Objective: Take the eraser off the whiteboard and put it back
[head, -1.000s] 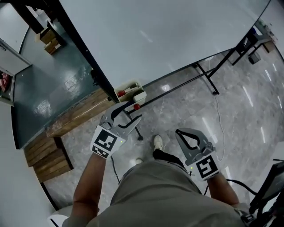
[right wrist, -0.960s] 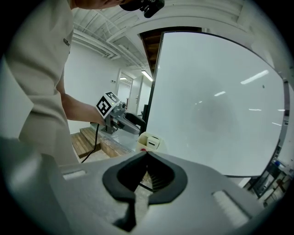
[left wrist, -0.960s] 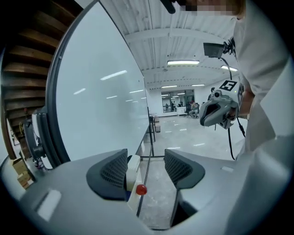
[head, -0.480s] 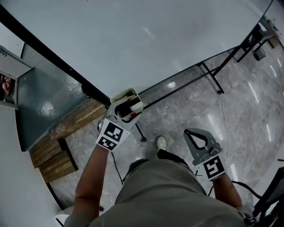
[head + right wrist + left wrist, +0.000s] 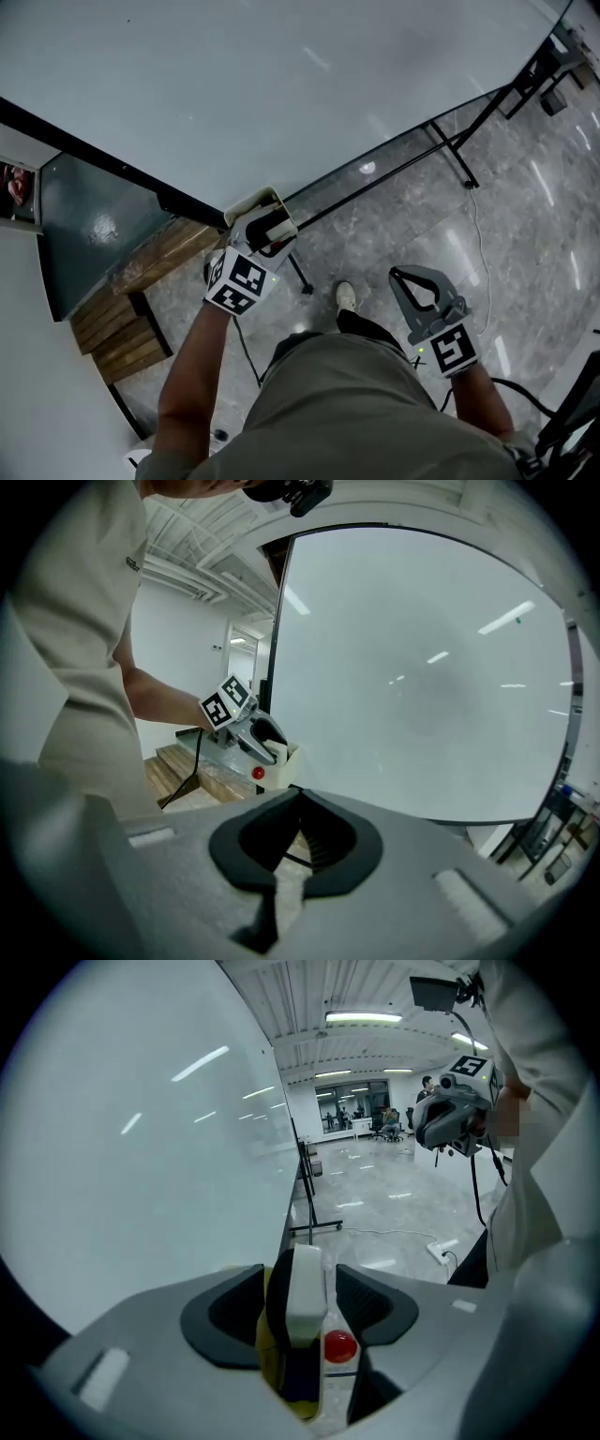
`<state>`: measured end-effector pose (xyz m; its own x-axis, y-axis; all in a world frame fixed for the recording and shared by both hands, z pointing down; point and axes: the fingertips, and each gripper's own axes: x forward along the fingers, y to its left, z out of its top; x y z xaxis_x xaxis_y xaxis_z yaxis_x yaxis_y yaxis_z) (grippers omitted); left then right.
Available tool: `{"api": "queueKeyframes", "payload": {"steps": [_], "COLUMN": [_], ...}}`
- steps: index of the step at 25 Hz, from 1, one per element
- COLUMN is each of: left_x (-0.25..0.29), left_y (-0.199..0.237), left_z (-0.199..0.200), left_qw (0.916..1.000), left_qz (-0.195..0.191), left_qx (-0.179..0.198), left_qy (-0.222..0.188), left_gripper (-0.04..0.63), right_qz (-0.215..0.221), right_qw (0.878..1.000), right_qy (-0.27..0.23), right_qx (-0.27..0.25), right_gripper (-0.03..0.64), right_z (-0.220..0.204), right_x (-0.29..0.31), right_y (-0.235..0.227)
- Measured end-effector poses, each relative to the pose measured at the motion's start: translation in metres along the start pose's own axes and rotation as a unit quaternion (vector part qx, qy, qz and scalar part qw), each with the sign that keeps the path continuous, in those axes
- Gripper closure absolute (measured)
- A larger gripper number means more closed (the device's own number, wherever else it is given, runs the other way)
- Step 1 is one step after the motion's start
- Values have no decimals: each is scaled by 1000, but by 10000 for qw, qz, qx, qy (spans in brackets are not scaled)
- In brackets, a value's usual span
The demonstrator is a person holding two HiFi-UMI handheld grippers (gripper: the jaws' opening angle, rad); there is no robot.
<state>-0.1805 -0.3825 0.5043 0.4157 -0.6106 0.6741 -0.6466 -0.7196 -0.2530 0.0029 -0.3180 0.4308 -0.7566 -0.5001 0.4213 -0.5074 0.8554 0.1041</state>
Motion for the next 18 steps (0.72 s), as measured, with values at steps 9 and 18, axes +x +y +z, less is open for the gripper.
{"api": "queueKeyframes", "payload": {"steps": [9,18], "left_x": [4,-10], "left_y": [3,2], "left_z": [-3,9], "left_qw": [9999,9998], "left_qz": [56,129], "left_qx": [35,-79], "left_qy": [128,-152], "left_gripper": [408,423], "right_qz": [-20,-57], "right_qw": [9999,10000], "right_qy": [31,-11], "right_qx": [94,61], "right_gripper": [615,614], "right_z": [-9,-5], "right_x": [-1,-6], "right_y": [-2,4]}}
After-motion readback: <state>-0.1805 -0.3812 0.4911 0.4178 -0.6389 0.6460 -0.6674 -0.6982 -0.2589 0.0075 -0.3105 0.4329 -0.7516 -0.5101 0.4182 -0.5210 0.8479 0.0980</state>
